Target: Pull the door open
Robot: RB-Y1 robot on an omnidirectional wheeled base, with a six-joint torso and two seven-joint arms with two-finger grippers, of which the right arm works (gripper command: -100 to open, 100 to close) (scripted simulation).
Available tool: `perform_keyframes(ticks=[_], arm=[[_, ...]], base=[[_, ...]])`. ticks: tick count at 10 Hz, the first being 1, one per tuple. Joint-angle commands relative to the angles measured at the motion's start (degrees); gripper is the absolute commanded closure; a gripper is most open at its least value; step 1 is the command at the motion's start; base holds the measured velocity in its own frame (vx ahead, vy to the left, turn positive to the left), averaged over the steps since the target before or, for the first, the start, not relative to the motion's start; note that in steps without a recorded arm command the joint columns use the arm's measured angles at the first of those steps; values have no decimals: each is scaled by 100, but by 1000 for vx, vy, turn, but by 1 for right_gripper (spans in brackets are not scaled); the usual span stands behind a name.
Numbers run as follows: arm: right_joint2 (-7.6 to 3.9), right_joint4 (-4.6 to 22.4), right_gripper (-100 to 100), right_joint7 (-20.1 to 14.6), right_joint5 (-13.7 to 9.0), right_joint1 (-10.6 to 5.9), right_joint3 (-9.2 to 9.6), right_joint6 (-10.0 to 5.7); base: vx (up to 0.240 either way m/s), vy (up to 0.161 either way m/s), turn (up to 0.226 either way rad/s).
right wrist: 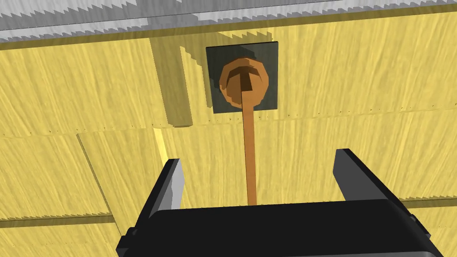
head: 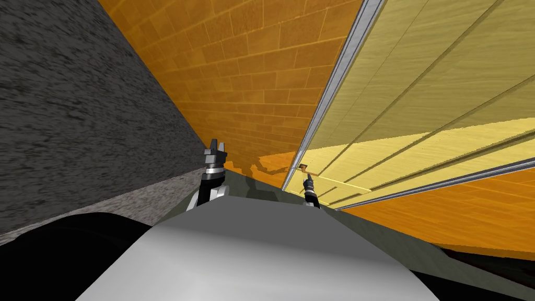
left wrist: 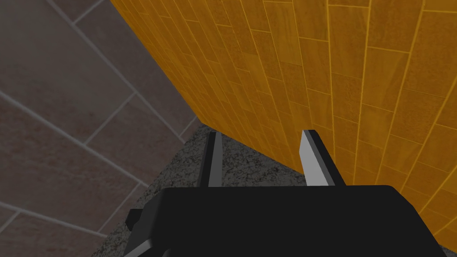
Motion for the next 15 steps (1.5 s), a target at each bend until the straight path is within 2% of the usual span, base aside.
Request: perform_keyframes(ticks=[1,3,4,5,6,7,12,15], arm=[[-157,59,-100,-167,-61,98,-41,-98],[-157,59,-100,-167,-61,98,-41,-98],[-297,127,-100,-302,-121,176,-83,-180],[-321,138,-100,-325,-131,189,-90,-194],[-278,126,-100,-287,-118,173,-82,-186],[-278,126,100,-287,-118,173,-82,-186],[-278,126,100,-287,-118,173,-82,-186],[-386,93,100,-434,-56,255,62,-253]], base=[[198,26,161],[98,-3,10],[127,-5,136],[177,-25,133],[69,-17,19],[-13,2,-15],[-11,3,0],[-147,-27,91]])
